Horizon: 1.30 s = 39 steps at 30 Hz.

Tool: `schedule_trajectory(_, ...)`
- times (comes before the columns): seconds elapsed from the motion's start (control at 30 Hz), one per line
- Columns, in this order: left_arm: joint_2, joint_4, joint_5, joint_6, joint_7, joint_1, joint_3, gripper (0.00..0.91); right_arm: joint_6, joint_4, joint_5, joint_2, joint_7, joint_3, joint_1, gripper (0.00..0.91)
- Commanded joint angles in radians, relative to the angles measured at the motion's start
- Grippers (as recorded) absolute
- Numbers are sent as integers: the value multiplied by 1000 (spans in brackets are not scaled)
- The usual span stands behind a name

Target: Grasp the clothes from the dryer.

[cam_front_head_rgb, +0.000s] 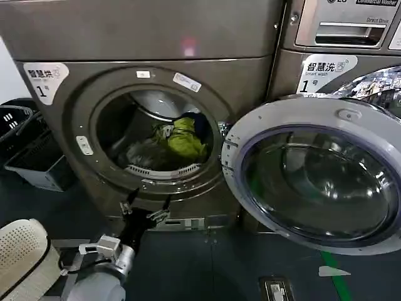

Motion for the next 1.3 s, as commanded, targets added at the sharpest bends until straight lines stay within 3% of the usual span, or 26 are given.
schedule_trajectory(0.03, 0, 1, 6, 3, 2, 2, 0, 907, -1, 1, 2, -1, 1, 1, 0, 907)
schedule_trajectory(1.3, 5, 0, -1, 9, 7, -4, -2, 907, -2, -13, 6, -14, 6, 1, 7, 907)
